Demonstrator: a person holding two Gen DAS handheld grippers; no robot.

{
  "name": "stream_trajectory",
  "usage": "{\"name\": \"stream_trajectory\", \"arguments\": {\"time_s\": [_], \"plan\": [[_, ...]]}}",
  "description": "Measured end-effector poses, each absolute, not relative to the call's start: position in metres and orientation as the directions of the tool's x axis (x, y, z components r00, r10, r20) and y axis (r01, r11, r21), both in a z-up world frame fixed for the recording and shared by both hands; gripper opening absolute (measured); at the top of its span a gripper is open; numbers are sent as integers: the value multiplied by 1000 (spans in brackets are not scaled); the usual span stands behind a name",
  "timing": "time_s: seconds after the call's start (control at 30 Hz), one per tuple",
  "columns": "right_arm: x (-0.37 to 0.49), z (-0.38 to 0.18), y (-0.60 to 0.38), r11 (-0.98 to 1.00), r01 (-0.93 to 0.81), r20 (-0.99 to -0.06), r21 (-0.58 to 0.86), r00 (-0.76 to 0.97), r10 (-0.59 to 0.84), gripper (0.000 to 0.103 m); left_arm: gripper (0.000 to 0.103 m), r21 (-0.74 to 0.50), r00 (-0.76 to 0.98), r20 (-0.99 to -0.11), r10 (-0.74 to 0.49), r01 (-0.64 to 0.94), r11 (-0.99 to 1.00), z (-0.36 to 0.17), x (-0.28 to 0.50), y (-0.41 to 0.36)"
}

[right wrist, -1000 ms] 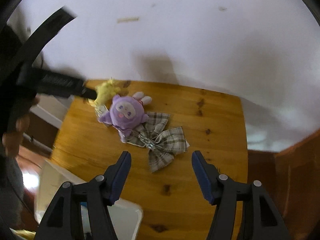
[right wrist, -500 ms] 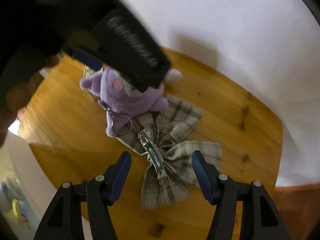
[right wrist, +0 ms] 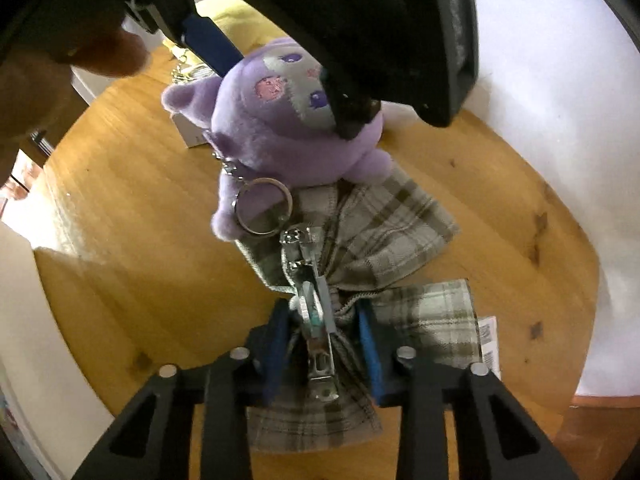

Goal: Organize objects
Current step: 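Grasp the purple plush with the left tool while the right tool grasps the plaid bow, then lift the purple plush and plaid bow and carry them over the tray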

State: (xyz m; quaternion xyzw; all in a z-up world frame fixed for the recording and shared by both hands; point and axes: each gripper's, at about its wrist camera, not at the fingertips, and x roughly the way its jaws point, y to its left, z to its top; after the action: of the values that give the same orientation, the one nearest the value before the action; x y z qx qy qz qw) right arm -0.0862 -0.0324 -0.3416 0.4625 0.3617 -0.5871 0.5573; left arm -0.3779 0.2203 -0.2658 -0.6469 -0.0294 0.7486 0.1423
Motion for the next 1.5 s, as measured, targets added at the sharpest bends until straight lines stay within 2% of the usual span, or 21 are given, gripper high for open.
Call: {"name": "stream_trajectory", "arguments": {"time_s": [0.27,0.37,0.4,0.43,0.6,0.7,0.9,1.1,1.37,1.5], "plan": [[-70,-340,-7,-130,978,-946,164,118,-302,27,89,-204,-89,-970,227,-211,-956,-279,-376,232],[-70,-339,2,-157,968,-944,196,142,-298,27,87,-229,-69,-967,246,-200,-953,-283,-376,233],[-69,-339,4,-166,975,-954,146,94,-285,27,85,-226,-75,-967,245,-199,-954,-283,-375,234],[-69,-338,7,-171,973,-953,154,100,-284,27,84,-220,-84,-967,240,-199,-955,-282,-374,235],[-67,-330,19,-196,964,-946,181,116,-303,26,72,-232,-101,-961,256,-204,-951,-276,-370,236],[-65,-319,28,-211,958,-937,196,120,-328,26,71,-241,-123,-956,267,-194,-951,-264,-367,230],[-62,-286,50,-235,950,-914,207,103,-391,26,71,-272,-206,-928,311,-199,-942,-205,-351,207],[-59,-224,63,-273,938,-872,215,58,-486,26,71,-302,-273,-894,356,-223,-927,-142,-311,184],[-23,-151,102,-318,917,-787,242,-6,-617,26,71,-321,-362,-841,402,-266,-909,-68,-247,148],[-12,-135,123,-327,905,-765,274,-1,-644,26,71,-314,-407,-815,413,-289,-904,-39,-208,132]]}}
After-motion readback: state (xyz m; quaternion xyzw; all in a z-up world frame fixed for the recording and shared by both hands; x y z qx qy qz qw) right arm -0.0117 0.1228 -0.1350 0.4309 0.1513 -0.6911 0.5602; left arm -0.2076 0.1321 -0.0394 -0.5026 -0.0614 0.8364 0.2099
